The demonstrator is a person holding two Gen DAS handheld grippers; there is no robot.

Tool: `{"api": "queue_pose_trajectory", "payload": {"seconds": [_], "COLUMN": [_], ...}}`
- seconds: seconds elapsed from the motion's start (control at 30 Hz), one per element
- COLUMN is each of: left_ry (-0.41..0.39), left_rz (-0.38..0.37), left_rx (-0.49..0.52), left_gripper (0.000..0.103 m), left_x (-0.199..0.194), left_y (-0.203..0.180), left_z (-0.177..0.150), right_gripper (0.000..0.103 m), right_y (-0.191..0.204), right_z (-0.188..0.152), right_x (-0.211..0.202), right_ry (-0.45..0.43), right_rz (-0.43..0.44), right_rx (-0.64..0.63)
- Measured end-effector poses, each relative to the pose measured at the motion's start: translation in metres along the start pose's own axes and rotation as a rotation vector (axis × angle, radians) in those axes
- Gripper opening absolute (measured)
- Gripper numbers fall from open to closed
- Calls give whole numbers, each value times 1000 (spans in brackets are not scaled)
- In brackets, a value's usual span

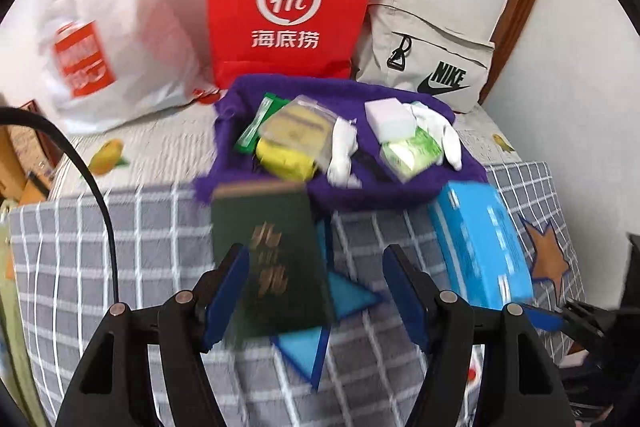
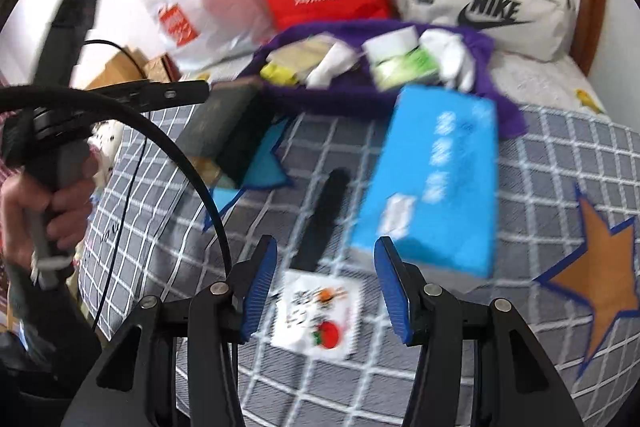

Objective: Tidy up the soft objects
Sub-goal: 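Grasp the red-and-white snack packet on the bed with the right gripper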

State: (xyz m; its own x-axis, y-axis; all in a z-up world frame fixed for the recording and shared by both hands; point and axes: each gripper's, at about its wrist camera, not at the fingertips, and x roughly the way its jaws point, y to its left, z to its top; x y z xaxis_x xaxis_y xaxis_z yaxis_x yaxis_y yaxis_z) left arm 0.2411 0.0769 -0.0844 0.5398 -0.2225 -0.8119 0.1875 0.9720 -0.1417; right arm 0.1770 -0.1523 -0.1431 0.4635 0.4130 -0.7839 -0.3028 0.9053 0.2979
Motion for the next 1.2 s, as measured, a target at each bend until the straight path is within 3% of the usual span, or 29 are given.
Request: {"api": "queue_pose_trajectory", "payload": {"seconds": [0.13, 0.27, 0.33, 0.4, 0.5, 0.7, 0.77, 0.93, 1.2], "left_ry": [-21, -32, -45, -43, -44, -39, -43, -31, 3], "left_rz": [-4, -53, -68, -90, -107, -134, -139, -153, -154], "left_rx": [-31, -75, -99, -98, -74, -77, -78, -88, -75], "left_gripper": [67, 67, 67, 67, 68, 67, 67, 67, 68], "left_x": [-20, -34, -39, -42, -42, -39, -39, -32, -20], "left_y": [13, 26, 31, 32, 32, 35, 36, 36, 32], "left_z": [-34, -60, -68, -77, -84, -87, -88, -91, -94], "right_gripper": [48, 37, 34, 34, 34, 37, 22, 21, 28], "right_y": [18, 26, 26, 23, 20, 24, 33, 35, 40], "right_z": [-5, -3, -2, -3, -6, 0, 3, 4, 0], "right_x": [18, 46, 55, 64, 75, 83, 88, 83, 84], "right_ry": [12, 34, 40, 51, 71, 10, 0, 29, 28], "right_rz": [29, -6, -74, -148, -163, -189, -253, -147, -159], "right_rx": [-2, 26, 30, 45, 70, 64, -3, -19, -22]}}
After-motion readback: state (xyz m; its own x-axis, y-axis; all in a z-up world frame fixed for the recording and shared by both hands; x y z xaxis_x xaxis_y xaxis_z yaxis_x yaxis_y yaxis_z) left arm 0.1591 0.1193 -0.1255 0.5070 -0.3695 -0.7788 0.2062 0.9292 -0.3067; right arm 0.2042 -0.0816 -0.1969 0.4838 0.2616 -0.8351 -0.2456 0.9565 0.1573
